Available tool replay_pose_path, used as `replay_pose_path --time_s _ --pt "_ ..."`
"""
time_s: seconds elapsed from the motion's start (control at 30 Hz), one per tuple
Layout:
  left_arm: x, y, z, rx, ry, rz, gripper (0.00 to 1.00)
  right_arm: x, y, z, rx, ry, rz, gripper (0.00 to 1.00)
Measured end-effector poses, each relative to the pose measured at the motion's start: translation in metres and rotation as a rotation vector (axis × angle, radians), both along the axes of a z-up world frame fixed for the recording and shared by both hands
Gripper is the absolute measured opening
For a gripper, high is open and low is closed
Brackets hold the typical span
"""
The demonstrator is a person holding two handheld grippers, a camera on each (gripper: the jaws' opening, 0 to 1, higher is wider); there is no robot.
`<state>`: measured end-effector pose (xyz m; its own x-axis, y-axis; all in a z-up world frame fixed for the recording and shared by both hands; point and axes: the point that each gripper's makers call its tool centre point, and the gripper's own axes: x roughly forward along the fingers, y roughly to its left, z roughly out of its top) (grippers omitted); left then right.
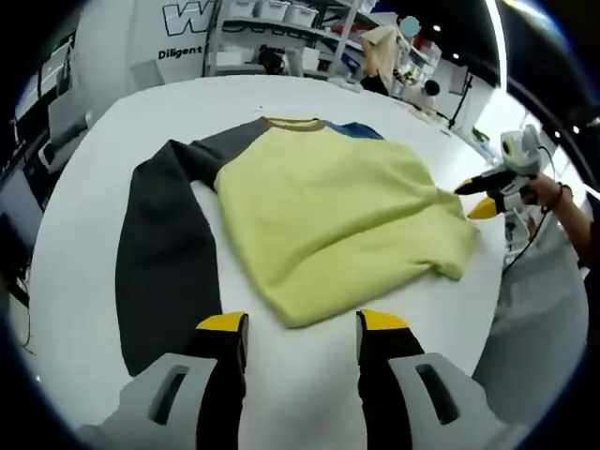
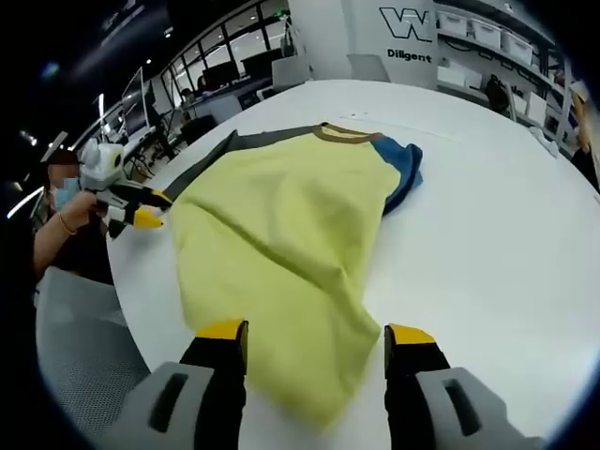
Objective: Fold the garment on the visible template until the final outline fits inside the template.
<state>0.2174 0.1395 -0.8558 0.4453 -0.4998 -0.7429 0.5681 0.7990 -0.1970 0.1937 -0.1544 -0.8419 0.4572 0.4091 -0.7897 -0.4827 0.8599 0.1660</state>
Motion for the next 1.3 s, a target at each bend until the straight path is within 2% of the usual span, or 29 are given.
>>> replay_pose_path --time_s 0.13,0.23,0.33,0.43,0.53,0.6,0.7,0.8,1.0,1.13,1.3 --pt "-0.001 -0.004 0.000 -0.009 -0.035 -0.031 0.39 -0.007 0.000 -0.002 -0.006 0.014 -0.002 0.56" --pt "0.001 -0.004 -0.002 0.013 -0.064 -0.055 0.36 -0.014 0.000 -0.006 -0.010 0.030 0.001 0.56" --pt "0.004 -0.003 -0.003 0.029 -0.086 -0.055 0.31 -0.018 -0.001 -0.009 -0.020 0.038 -0.003 0.54" --pt "0.008 -0.005 -0.003 0.016 -0.095 -0.051 0.25 -0.020 -0.003 -0.012 -0.037 0.039 -0.005 0.52" --pt "0.011 -0.005 -0.002 0.022 -0.103 -0.043 0.10 -0.019 -0.004 -0.012 -0.037 0.037 -0.022 0.49" --pt "0.015 -0.008 0.005 -0.001 -0.124 -0.040 0.01 -0.018 -0.004 -0.011 -0.027 0.034 -0.030 0.47" --pt "0.019 -0.013 0.015 -0.018 -0.133 -0.049 0.00 -0.017 -0.005 -0.011 -0.025 0.031 -0.034 0.46" --pt "0.025 -0.023 0.026 -0.010 -0.153 -0.090 0.00 -0.016 -0.005 -0.011 -0.021 0.031 -0.037 0.45" --pt "0.035 -0.040 0.041 -0.045 -0.144 -0.114 0.00 -0.015 -0.005 -0.010 -0.011 0.026 -0.046 0.44" --pt "0.051 -0.051 0.050 -0.002 -0.175 -0.151 0.00 -0.015 -0.005 -0.010 -0.006 0.022 -0.055 0.44" --pt "0.073 -0.072 0.068 -0.029 -0.194 -0.176 0.00 -0.013 -0.006 -0.008 0.010 0.004 -0.074 0.44"
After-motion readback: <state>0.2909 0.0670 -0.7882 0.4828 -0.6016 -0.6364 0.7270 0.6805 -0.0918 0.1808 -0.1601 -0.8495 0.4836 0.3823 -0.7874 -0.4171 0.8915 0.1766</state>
